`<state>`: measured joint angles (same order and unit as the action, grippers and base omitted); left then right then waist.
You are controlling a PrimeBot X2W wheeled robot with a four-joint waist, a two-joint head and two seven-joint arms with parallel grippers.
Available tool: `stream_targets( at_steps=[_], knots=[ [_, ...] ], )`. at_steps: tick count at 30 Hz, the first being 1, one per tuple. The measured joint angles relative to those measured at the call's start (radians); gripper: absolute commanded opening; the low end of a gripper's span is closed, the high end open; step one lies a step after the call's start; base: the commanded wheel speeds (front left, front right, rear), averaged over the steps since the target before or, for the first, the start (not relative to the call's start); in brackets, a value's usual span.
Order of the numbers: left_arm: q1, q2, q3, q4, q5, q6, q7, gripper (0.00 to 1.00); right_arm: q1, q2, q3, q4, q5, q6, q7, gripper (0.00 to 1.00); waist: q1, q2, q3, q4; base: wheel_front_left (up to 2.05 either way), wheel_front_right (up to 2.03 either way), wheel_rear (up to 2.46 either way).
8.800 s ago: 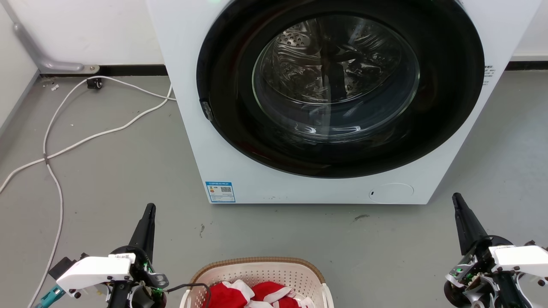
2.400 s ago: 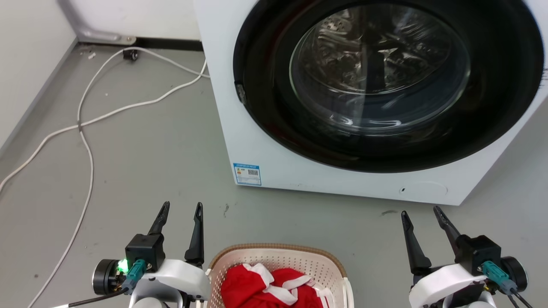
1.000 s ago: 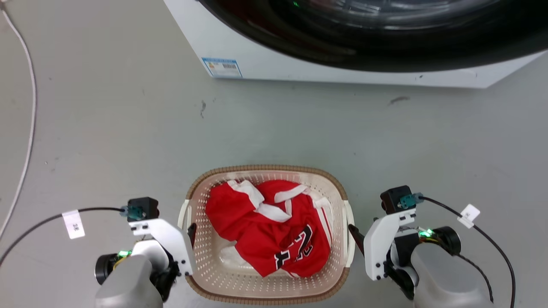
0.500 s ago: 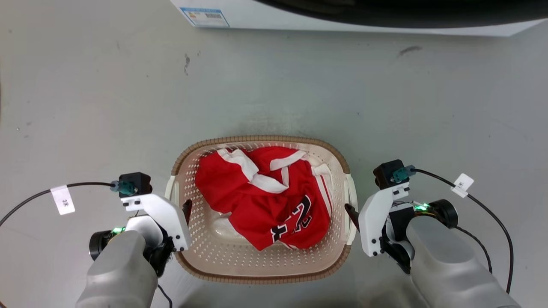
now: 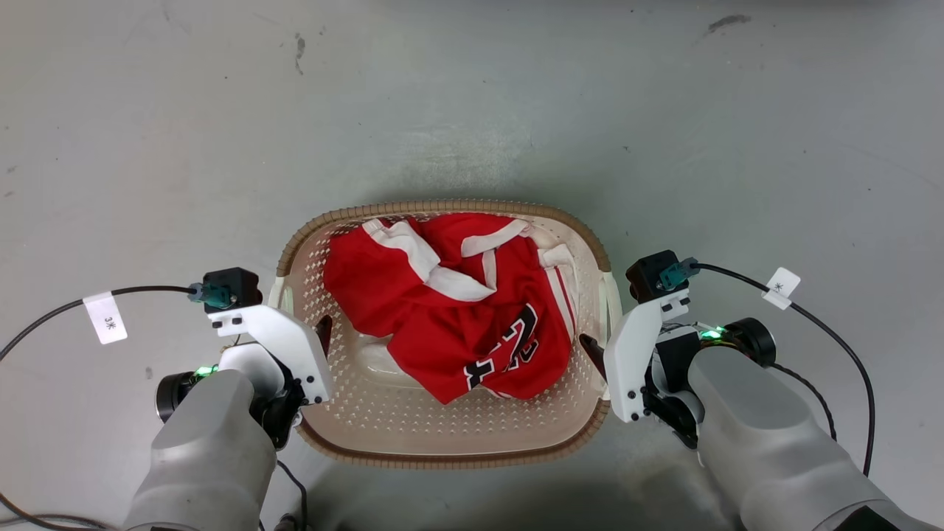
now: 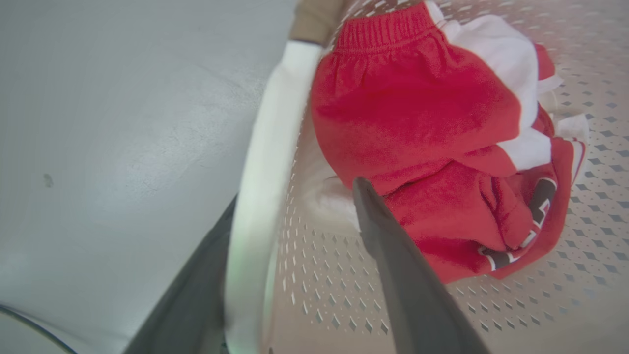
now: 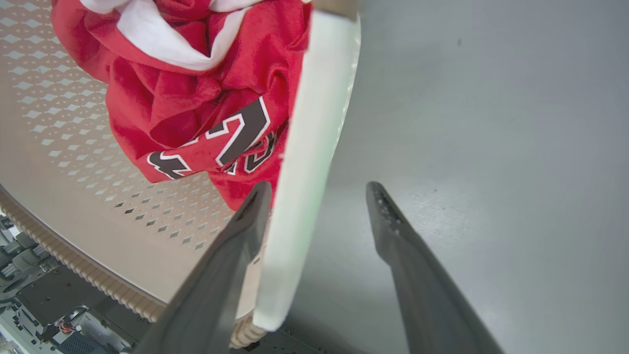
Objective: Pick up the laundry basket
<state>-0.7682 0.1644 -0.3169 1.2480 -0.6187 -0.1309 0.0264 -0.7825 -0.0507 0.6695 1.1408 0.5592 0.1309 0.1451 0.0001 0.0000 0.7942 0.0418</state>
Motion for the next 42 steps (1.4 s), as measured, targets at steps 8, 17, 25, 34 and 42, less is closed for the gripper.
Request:
stream_targets(
  at_steps=[8, 17, 25, 34, 42],
  knots=[
    [0.001, 0.007, -0.033, 0.0, -0.038, -0.001, 0.007, 0.0, -0.019, -0.007, 0.052, 0.001, 0.066, -0.003, 0.012, 0.0, -0.0001, 0.0, 0.014, 0.0, 0.0, 0.0, 0.0],
    [0.006, 0.007, -0.069, 0.001, -0.074, -0.001, 0.02, 0.0, -0.021, -0.009, 0.1, 0.019, 0.121, -0.007, 0.006, 0.0, -0.0001, 0.0, -0.004, -0.001, 0.0, 0.0, 0.0],
    [0.025, 0.006, -0.107, 0.007, -0.113, 0.0, 0.1, 0.0, -0.004, -0.012, 0.141, 0.027, 0.188, -0.008, 0.032, 0.0, -0.0001, 0.0, -0.066, 0.003, 0.0, 0.0, 0.0],
    [0.052, 0.008, -0.193, -0.001, -0.148, 0.003, 0.319, 0.0, 0.054, -0.017, 0.21, 0.032, 0.274, -0.008, 0.202, 0.0, -0.0001, 0.0, -0.238, 0.009, 0.0, 0.0, 0.0],
    [0.061, 0.018, -0.256, -0.019, -0.172, 0.005, 0.42, 0.0, 0.065, -0.019, 0.242, 0.037, 0.346, -0.008, 0.321, 0.0, -0.0002, 0.0, -0.406, -0.003, 0.0, 0.0, 0.0]
  ],
)
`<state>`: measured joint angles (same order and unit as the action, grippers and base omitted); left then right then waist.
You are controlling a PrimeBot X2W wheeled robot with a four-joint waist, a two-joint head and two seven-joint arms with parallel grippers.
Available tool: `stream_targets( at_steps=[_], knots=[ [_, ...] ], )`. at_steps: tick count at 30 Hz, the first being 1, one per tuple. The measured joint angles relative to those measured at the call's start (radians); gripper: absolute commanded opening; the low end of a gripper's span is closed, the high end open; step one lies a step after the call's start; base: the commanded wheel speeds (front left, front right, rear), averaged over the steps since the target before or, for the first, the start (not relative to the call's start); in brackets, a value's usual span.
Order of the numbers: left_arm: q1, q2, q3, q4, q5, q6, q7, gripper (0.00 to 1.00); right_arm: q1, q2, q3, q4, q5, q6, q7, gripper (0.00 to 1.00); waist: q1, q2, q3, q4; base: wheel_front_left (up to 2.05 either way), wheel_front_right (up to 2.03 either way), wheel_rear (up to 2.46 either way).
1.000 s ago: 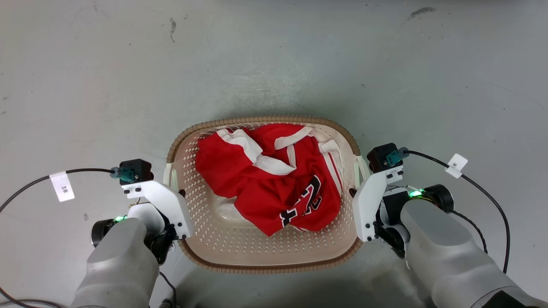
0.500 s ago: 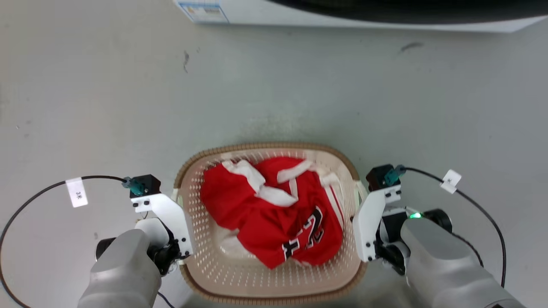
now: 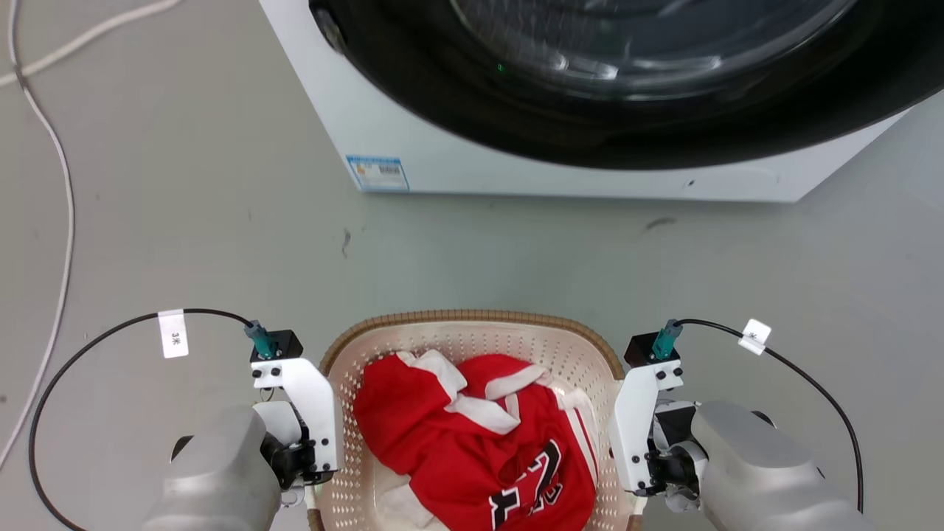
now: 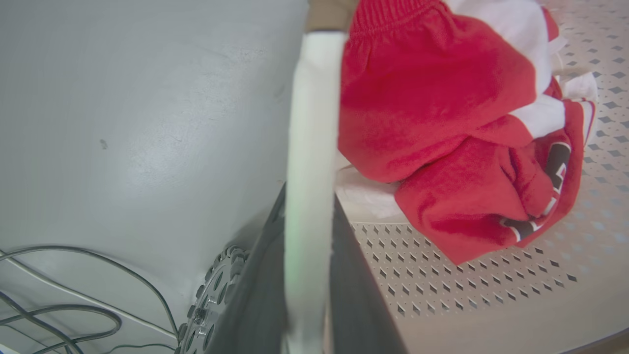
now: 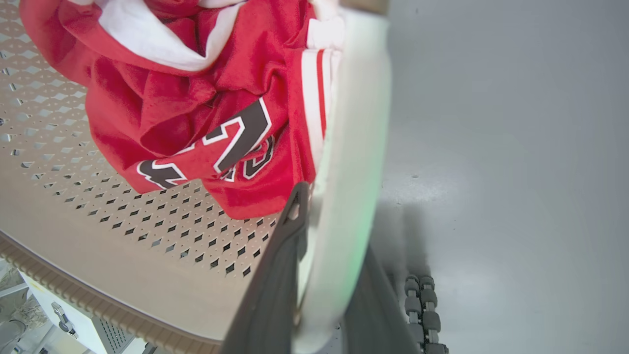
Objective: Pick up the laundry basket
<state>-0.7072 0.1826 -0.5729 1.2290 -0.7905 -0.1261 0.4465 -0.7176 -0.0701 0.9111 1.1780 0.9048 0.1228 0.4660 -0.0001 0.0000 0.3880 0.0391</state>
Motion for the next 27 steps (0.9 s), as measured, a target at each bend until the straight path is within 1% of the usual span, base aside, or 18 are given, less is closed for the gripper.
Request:
stream_targets(
  at_steps=[6, 12, 19, 27],
  knots=[
    [0.001, 0.0, -0.034, -0.001, -0.017, 0.0, 0.061, 0.0, -0.003, 0.0, 0.017, 0.009, 0.045, 0.0, 0.093, 0.0, -0.0001, 0.0, -0.104, -0.015, 0.0, 0.0, 0.0],
    [-0.003, -0.006, -0.069, -0.01, -0.033, 0.002, 0.105, 0.0, -0.021, 0.0, 0.023, 0.036, 0.075, 0.0, 0.161, 0.0, -0.0001, 0.0, -0.187, -0.029, 0.0, 0.0, 0.0],
    [-0.002, -0.019, -0.1, -0.021, -0.065, 0.003, 0.151, 0.0, -0.021, -0.004, 0.024, 0.069, 0.099, 0.0, 0.204, 0.0, -0.0001, 0.0, -0.267, -0.053, 0.0, 0.0, 0.0],
    [0.024, -0.04, -0.132, -0.028, -0.106, 0.003, 0.201, 0.0, -0.008, -0.027, 0.03, 0.086, 0.11, 0.0, 0.217, 0.0, -0.0001, 0.0, -0.346, -0.086, 0.0, 0.0, 0.0]
  ],
)
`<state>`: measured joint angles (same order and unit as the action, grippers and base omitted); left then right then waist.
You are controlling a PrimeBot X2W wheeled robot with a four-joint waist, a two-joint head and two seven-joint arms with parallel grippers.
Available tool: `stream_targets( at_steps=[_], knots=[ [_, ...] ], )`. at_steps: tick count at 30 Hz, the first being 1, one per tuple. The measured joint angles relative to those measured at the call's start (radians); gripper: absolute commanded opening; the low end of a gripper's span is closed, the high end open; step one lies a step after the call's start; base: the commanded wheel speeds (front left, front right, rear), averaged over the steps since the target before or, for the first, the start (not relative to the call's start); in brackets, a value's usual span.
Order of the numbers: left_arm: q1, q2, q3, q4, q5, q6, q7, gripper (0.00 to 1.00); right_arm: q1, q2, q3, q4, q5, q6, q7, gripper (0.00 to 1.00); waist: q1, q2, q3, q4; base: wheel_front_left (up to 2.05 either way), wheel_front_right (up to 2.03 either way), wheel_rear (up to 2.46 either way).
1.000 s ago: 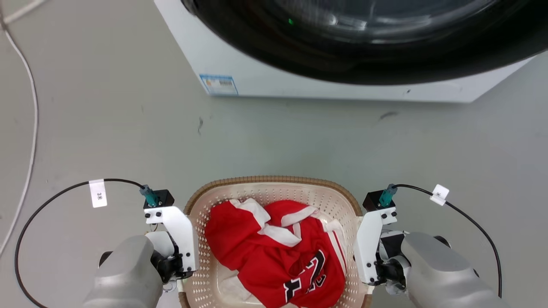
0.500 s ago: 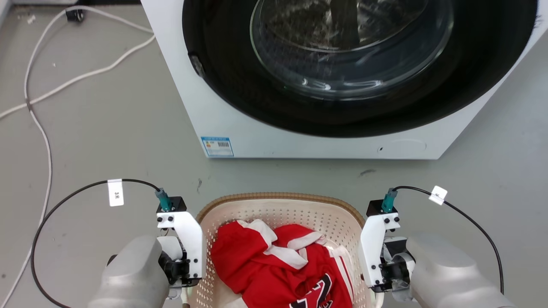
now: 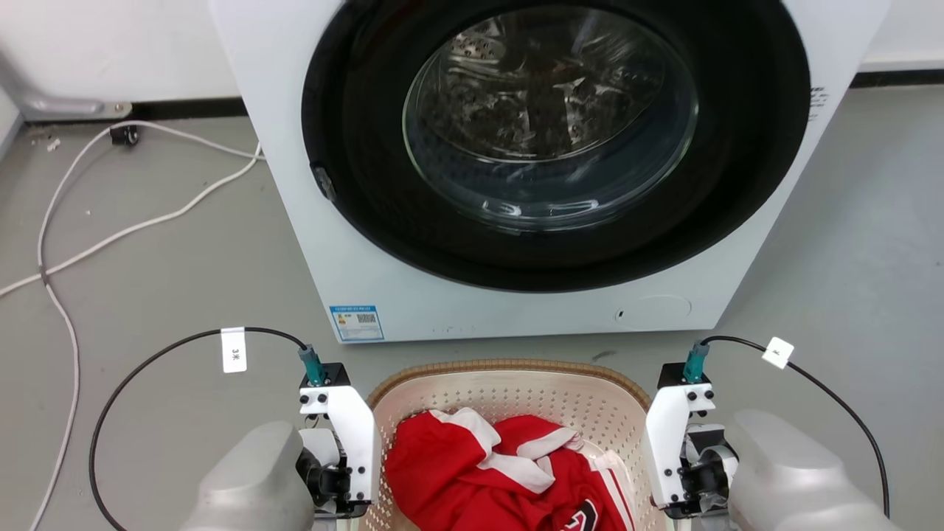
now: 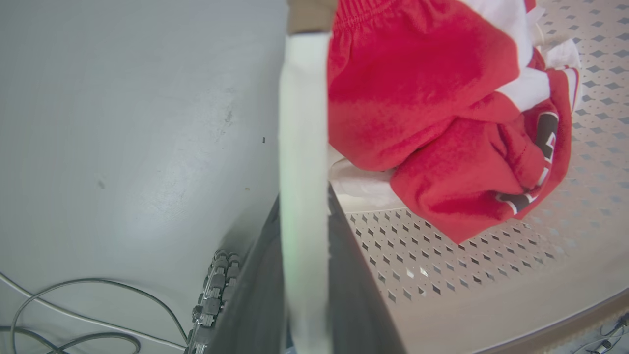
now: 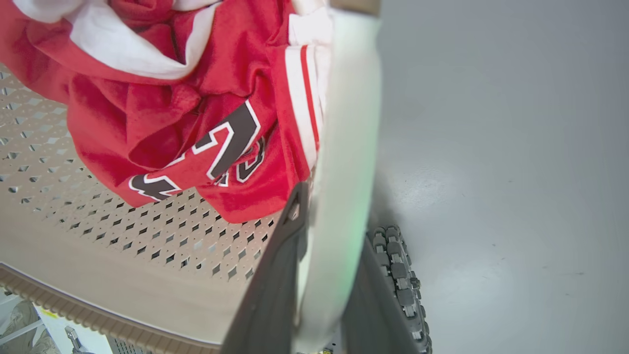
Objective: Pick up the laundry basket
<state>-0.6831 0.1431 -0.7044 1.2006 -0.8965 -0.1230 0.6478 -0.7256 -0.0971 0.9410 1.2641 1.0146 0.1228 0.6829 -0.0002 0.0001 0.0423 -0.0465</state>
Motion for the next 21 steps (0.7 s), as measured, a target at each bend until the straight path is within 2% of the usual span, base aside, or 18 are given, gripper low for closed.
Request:
stream_targets(
  at_steps=[10, 21],
  knots=[
    [0.001, -0.018, -0.035, -0.003, -0.032, 0.0, 0.028, 0.0, 0.006, -0.028, 0.011, -0.005, 0.013, 0.0, -0.009, 0.0, 0.0, 0.0, -0.051, -0.008, 0.0, 0.0, 0.0],
    [0.002, -0.024, -0.063, 0.008, -0.064, 0.001, 0.048, 0.0, 0.021, -0.031, 0.021, -0.005, 0.032, 0.0, 0.0, 0.0, 0.0001, 0.0, -0.08, 0.006, 0.0, 0.0, 0.0]
  ],
)
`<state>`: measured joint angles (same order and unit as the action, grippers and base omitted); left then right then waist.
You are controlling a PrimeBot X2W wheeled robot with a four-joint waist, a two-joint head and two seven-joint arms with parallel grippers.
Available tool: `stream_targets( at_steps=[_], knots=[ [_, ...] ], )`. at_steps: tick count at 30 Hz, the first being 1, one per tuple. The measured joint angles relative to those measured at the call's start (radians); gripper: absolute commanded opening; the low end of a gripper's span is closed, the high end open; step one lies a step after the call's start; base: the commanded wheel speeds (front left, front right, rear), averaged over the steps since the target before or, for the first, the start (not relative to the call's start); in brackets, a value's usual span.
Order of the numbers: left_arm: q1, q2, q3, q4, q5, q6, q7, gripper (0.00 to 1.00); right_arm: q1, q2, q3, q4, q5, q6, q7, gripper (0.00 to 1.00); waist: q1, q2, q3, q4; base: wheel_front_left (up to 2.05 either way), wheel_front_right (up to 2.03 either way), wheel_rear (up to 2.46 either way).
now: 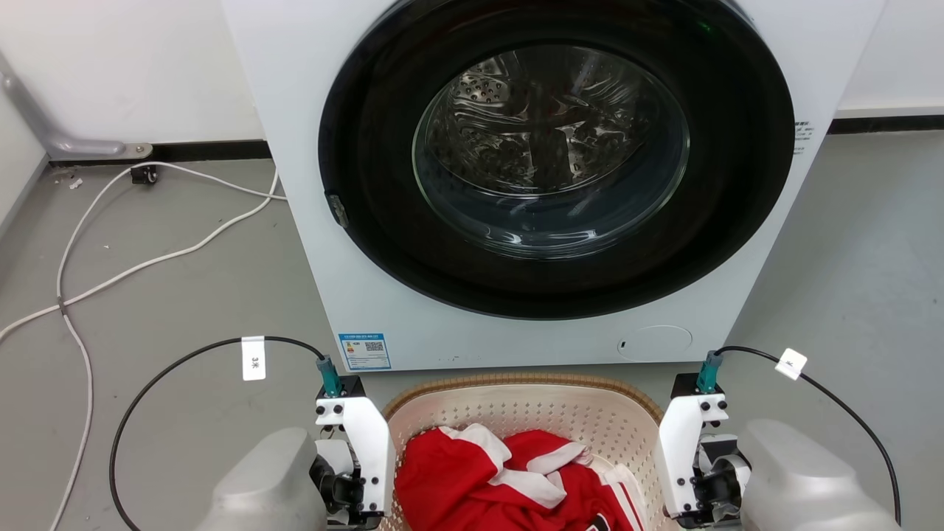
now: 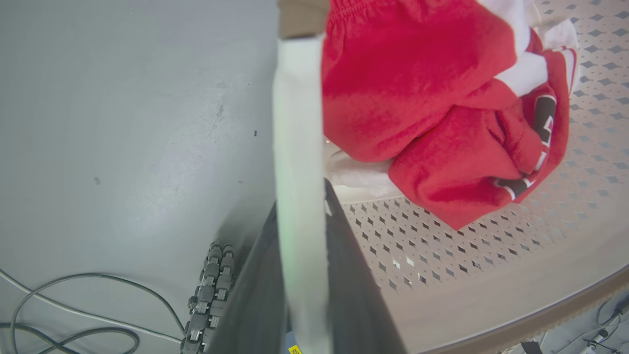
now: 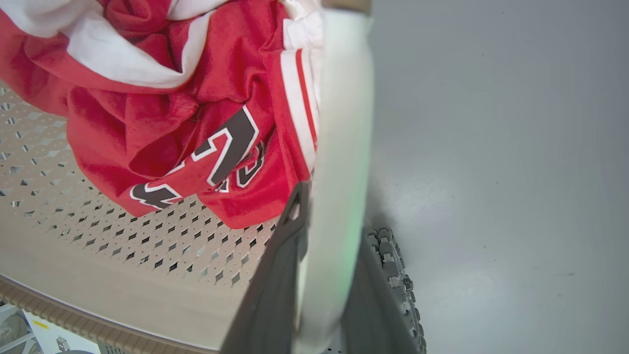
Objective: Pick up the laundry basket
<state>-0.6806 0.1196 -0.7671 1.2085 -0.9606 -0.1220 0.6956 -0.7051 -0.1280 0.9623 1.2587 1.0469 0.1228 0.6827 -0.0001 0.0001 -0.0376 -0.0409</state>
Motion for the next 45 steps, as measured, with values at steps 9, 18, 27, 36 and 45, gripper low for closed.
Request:
stream_targets(
  at_steps=[9, 18, 27, 36, 45],
  knots=[
    [0.008, -0.001, -0.017, 0.004, -0.021, 0.0, -0.005, 0.0, 0.01, -0.004, 0.014, -0.006, 0.01, 0.0, -0.009, 0.0, 0.0, 0.0, -0.006, 0.003, 0.0, 0.0, 0.0],
    [0.009, -0.001, -0.036, 0.004, -0.04, 0.0, -0.008, 0.0, 0.01, -0.009, 0.023, -0.01, 0.021, 0.0, -0.008, 0.0, 0.0001, 0.0, -0.005, 0.001, 0.0, 0.0, 0.0],
    [0.009, 0.0, -0.054, 0.004, -0.056, 0.0, -0.019, 0.0, 0.01, -0.011, 0.031, -0.01, 0.033, 0.0, -0.013, 0.0, 0.0, 0.0, -0.002, 0.001, 0.0, 0.0, 0.0],
    [0.009, 0.001, -0.071, 0.005, -0.074, 0.0, -0.028, 0.0, 0.01, -0.013, 0.04, -0.01, 0.045, 0.0, -0.016, 0.0, 0.0001, 0.0, 0.0, 0.004, 0.0, 0.0, 0.0],
    [0.009, 0.003, -0.089, 0.005, -0.091, 0.0, -0.03, 0.0, 0.01, -0.014, 0.049, -0.01, 0.056, 0.0, -0.016, 0.0, 0.0001, 0.0, 0.001, 0.003, 0.0, 0.0, 0.0]
  ],
)
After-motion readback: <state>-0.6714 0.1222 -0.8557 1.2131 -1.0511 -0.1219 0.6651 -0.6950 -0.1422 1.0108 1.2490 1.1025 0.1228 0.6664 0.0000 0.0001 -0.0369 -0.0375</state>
